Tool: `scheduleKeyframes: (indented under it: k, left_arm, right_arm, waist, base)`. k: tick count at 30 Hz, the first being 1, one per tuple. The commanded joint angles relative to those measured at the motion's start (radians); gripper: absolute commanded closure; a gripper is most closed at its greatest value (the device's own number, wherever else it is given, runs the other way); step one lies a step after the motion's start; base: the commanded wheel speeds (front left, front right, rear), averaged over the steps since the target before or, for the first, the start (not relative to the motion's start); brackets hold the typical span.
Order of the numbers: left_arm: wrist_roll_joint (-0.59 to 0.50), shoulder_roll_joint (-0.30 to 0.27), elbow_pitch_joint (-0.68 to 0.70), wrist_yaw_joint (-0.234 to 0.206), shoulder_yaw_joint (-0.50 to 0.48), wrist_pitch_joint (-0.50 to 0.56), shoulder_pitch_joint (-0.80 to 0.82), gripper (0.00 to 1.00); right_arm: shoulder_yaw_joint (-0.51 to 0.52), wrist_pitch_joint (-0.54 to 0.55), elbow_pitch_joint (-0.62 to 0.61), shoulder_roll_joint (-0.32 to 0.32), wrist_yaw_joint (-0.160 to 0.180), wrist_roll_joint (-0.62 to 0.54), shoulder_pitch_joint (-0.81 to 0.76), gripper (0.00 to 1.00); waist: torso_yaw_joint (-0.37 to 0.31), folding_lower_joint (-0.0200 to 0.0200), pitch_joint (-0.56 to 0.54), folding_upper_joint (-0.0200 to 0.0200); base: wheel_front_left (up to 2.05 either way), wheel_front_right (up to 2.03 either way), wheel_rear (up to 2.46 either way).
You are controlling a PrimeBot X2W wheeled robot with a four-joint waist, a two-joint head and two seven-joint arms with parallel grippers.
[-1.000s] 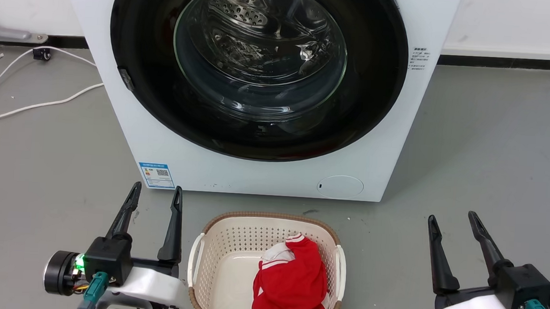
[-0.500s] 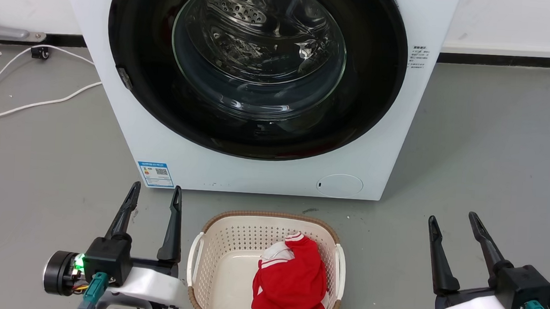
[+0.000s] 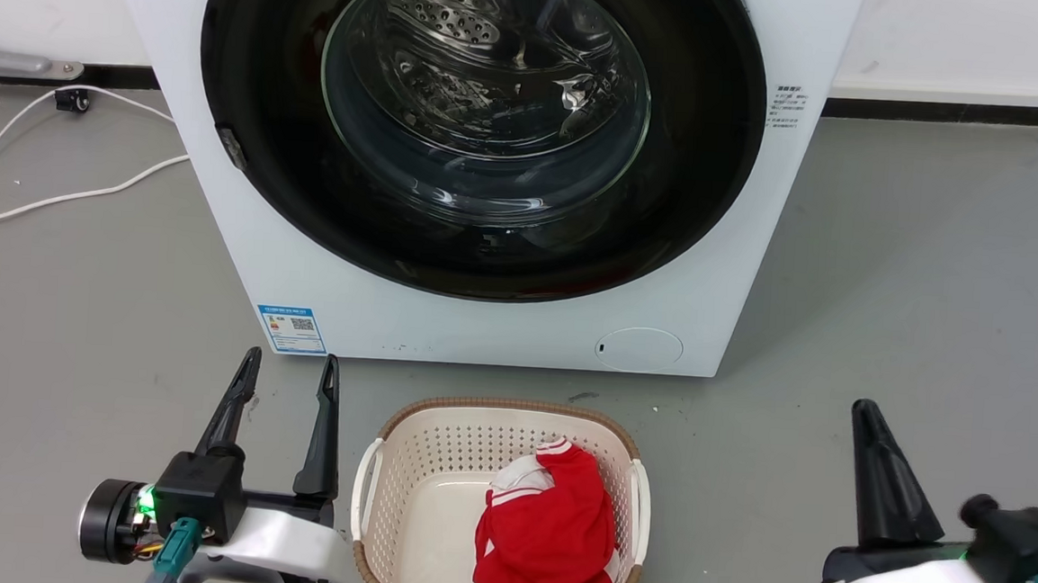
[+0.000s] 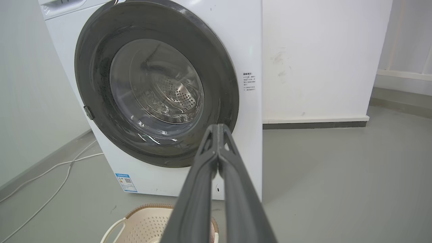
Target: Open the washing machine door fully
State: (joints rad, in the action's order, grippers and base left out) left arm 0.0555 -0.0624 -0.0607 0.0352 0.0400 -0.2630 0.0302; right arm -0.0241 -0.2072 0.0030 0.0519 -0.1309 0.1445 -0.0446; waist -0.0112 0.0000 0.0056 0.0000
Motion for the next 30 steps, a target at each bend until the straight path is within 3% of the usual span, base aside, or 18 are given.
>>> scheduleKeyframes:
  k: [1, 2, 5, 12, 15, 21, 26, 30]
  left_arm:
    - [-0.004, 0.000, 0.002, 0.003, -0.003, -0.003, -0.003, 0.00]
    - [-0.004, 0.000, 0.002, 0.003, -0.003, -0.003, -0.003, 0.00]
    - [-0.005, 0.002, 0.005, 0.003, -0.005, -0.003, -0.001, 0.00]
    - [0.001, 0.004, 0.015, 0.004, -0.010, -0.003, 0.003, 0.00]
    - [0.003, 0.005, 0.021, 0.004, -0.014, -0.003, 0.012, 0.00]
    - [-0.001, 0.007, 0.031, 0.005, -0.018, -0.003, 0.034, 0.00]
    - [-0.005, 0.008, 0.045, 0.012, -0.022, -0.003, 0.063, 0.00]
    - [-0.005, 0.008, 0.058, 0.014, -0.024, -0.003, 0.089, 0.00]
  right_arm:
    - [0.002, -0.019, -0.001, -0.003, 0.000, 0.082, 0.003, 1.00]
    - [0.002, -0.019, -0.001, -0.003, 0.000, 0.082, 0.003, 1.00]
    - [0.001, -0.041, 0.001, -0.003, 0.000, 0.297, 0.015, 1.00]
    - [0.010, -0.058, -0.017, -0.003, 0.000, 0.993, 0.074, 1.00]
    - [0.030, -0.057, -0.022, -0.003, 0.000, 1.187, 0.120, 1.00]
    - [0.114, -0.017, 0.031, 0.002, 0.000, 1.385, 0.279, 1.00]
    - [0.179, 0.041, 0.160, 0.059, 0.000, 1.507, 0.469, 1.00]
    - [0.174, 0.080, 0.289, 0.122, 0.000, 1.544, 0.625, 1.00]
  waist:
    - [0.000, 0.0000, 0.000, 0.0000]
    - [0.000, 0.0000, 0.000, 0.0000]
    - [-0.001, 0.0000, 0.002, 0.0000]
    - [-0.005, 0.0000, 0.013, 0.0000]
    - [-0.010, 0.0000, 0.027, 0.0000]
    - [-0.015, 0.0000, 0.066, 0.0000]
    - [-0.011, 0.0000, 0.115, 0.0000]
    - [-0.005, 0.0000, 0.160, 0.0000]
  base:
    - [0.00, 0.00, 0.00]
    - [0.00, 0.00, 0.00]
    - [0.00, 0.00, 0.00]
    - [0.00, 0.00, 0.00]
    - [0.00, 0.00, 0.00]
    - [0.00, 0.00, 0.00]
    - [0.00, 0.00, 0.00]
    - [0.00, 0.00, 0.00]
